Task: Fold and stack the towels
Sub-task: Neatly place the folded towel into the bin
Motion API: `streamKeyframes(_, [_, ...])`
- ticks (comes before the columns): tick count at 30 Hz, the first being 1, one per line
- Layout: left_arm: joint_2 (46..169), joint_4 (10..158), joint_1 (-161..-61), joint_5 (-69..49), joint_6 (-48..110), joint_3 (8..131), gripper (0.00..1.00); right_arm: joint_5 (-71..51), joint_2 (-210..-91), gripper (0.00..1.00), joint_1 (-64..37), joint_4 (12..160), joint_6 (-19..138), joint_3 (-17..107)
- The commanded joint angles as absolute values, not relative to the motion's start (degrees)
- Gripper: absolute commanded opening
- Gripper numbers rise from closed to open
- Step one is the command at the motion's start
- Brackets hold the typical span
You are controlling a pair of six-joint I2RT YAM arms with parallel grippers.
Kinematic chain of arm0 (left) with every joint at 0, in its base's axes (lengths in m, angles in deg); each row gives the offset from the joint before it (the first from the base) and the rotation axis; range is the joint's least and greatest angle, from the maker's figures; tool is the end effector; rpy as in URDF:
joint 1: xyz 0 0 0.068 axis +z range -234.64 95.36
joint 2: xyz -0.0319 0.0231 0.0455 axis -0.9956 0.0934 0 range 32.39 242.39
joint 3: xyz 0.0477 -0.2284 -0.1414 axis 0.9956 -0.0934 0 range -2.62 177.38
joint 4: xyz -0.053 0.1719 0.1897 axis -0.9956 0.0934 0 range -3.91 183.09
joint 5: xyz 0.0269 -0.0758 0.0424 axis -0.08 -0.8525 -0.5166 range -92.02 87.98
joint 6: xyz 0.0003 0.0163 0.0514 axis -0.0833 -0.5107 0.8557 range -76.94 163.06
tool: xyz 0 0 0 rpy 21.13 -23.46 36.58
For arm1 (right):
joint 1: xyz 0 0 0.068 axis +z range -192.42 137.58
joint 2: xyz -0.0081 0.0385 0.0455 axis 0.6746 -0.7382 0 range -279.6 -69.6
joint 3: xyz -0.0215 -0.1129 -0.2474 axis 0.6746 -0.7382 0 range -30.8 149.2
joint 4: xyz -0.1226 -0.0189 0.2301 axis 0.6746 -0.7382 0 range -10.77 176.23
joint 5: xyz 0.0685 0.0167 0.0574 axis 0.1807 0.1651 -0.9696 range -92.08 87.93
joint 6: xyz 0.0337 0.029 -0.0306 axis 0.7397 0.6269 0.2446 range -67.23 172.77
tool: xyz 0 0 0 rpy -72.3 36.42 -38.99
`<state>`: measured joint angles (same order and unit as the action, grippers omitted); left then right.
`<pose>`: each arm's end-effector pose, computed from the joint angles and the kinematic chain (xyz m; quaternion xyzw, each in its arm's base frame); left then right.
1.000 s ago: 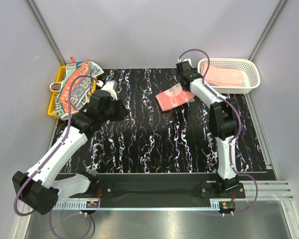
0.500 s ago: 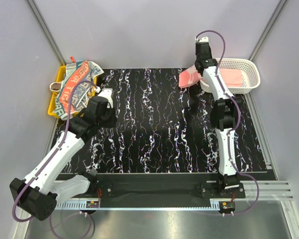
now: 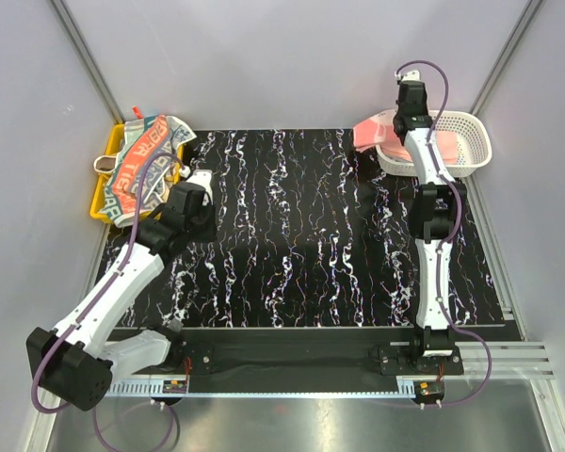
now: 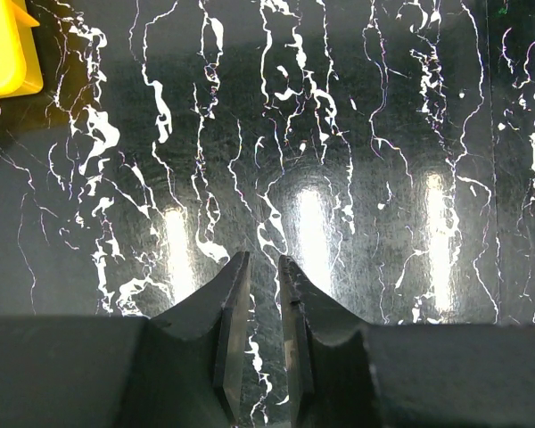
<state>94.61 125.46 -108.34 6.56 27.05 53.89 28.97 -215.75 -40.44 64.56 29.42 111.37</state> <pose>0.2072 -0.0851 0.3052 0.0333 0.9214 -0.0644 0.3819 0.5822 0.0017 0.2581 -0.0398 0.8269 -0.3177 0.4622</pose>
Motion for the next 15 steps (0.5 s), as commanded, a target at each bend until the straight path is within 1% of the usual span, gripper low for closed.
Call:
streamKeyframes(1, [94.53,122.83,-108.11,6.42,28.21,53.71,0.24,28.08,-214.71,0.0,-42.15,70.5,25.96,112.2])
streamKeyframes(8, [95.5,122.74,-108.11,5.54,28.38,53.89,0.24,22.55,-215.85,0.0,-46.28,72.0,26.58,112.72])
streamKeyframes(12, [95.94,122.74,-108.11,5.28,28.47,53.71,0.24,17.8,-217.08,0.02,-49.62,71.56,31.22,111.5])
streamKeyframes(14, [96.29,122.74,-108.02,5.19,28.47,53.71,0.24,12.47,-217.78,0.16,-50.68,70.42,33.34,110.8])
streamKeyframes(15, [96.38,122.74,-107.93,5.19,28.47,53.8,0.24,11.12,-217.96,0.29,-51.03,70.41,34.91,109.66])
